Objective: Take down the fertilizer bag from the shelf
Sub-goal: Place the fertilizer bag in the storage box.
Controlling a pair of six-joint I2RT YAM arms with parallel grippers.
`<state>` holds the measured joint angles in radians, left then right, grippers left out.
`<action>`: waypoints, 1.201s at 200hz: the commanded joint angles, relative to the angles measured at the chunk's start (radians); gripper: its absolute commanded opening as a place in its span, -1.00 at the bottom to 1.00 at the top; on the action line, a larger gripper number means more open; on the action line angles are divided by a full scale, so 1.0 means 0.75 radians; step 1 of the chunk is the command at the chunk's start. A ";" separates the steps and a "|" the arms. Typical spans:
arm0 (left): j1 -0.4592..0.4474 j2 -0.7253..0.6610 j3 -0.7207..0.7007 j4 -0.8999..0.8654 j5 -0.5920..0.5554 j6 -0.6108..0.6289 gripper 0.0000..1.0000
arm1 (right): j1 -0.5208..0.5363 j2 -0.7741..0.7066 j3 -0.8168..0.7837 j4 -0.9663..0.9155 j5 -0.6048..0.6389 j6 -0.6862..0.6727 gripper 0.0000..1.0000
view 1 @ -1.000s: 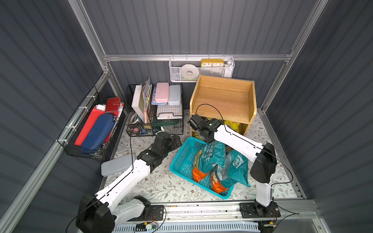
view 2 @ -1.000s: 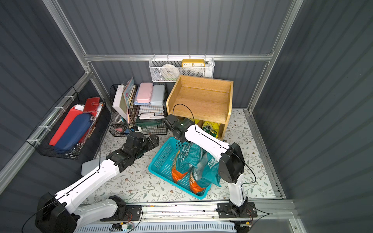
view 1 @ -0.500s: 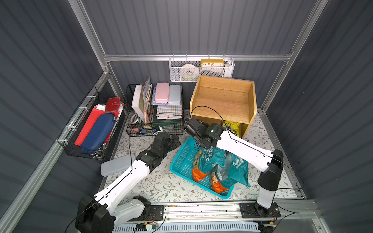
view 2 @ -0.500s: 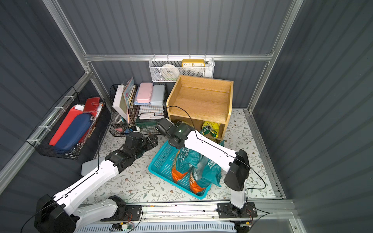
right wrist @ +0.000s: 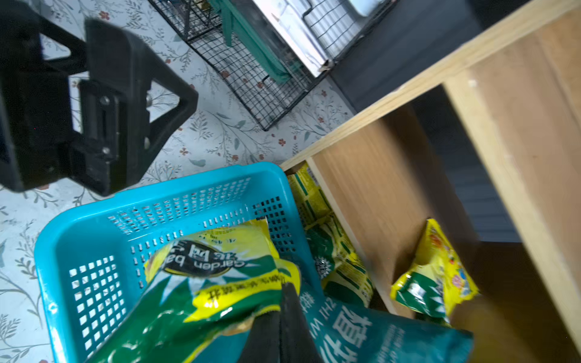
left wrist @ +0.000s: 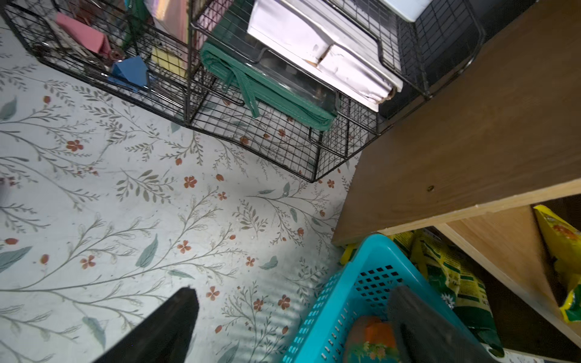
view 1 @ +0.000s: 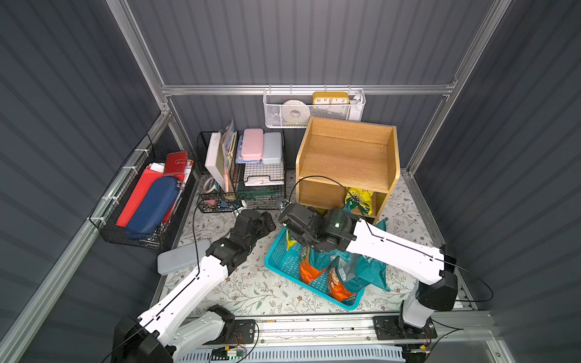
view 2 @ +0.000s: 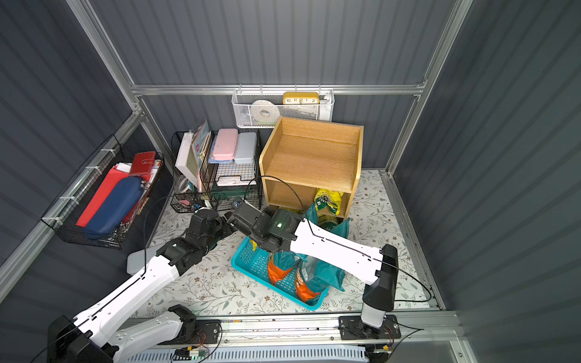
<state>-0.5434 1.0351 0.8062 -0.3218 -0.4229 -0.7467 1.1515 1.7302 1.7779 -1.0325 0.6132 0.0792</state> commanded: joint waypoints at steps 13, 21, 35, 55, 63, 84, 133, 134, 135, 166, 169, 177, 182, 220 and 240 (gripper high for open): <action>0.005 -0.068 -0.036 -0.067 -0.066 -0.007 0.98 | -0.033 0.011 -0.147 0.169 -0.087 -0.002 -1.00; 0.005 -0.072 -0.034 -0.073 -0.070 -0.009 0.98 | -0.043 0.023 -0.173 0.185 -0.122 -0.007 -1.00; 0.005 -0.073 -0.034 -0.079 -0.072 -0.012 0.98 | -0.062 0.042 -0.235 0.236 -0.169 -0.006 -1.00; 0.005 -0.072 -0.036 -0.078 -0.065 -0.022 0.98 | -0.090 0.075 -0.333 0.321 -0.205 -0.003 -1.00; 0.005 -0.067 -0.038 -0.078 -0.061 -0.026 0.99 | -0.105 0.096 -0.344 0.316 -0.203 0.020 -1.00; 0.005 -0.055 -0.036 -0.076 -0.044 -0.030 0.98 | -0.135 0.128 -0.336 0.265 -0.189 0.083 -1.00; 0.005 -0.018 -0.031 -0.054 -0.007 -0.027 0.98 | -0.134 -0.096 -0.301 0.259 -0.118 0.075 -0.07; 0.005 -0.018 -0.030 -0.053 -0.007 -0.026 0.98 | -0.134 -0.100 -0.302 0.258 -0.117 0.072 -0.05; 0.005 -0.017 -0.030 -0.052 -0.006 -0.026 0.98 | -0.134 -0.109 -0.302 0.259 -0.115 0.069 -0.03; 0.005 0.000 -0.035 -0.032 0.015 -0.027 0.98 | -0.137 -0.283 -0.307 0.233 0.046 -0.043 0.21; 0.005 0.002 -0.037 -0.029 0.017 -0.027 0.98 | -0.139 -0.291 -0.304 0.225 0.067 -0.056 0.22; 0.005 0.005 -0.038 -0.024 0.021 -0.025 0.98 | -0.146 -0.306 -0.290 0.193 0.112 -0.084 0.23; 0.005 0.009 -0.037 -0.021 0.023 -0.025 0.98 | -0.155 -0.307 -0.276 0.163 0.130 -0.096 0.23; 0.005 0.015 -0.025 -0.021 0.038 -0.021 0.98 | -0.223 -0.308 -0.191 -0.081 0.233 -0.067 0.09; 0.005 0.012 -0.030 -0.019 0.038 -0.023 0.98 | -0.244 -0.379 -0.224 -0.137 0.242 -0.058 -0.07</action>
<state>-0.5434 1.0428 0.7895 -0.3500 -0.4080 -0.7578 0.9829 1.4891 1.6188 -1.0183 0.7387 0.0315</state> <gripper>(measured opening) 0.992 0.500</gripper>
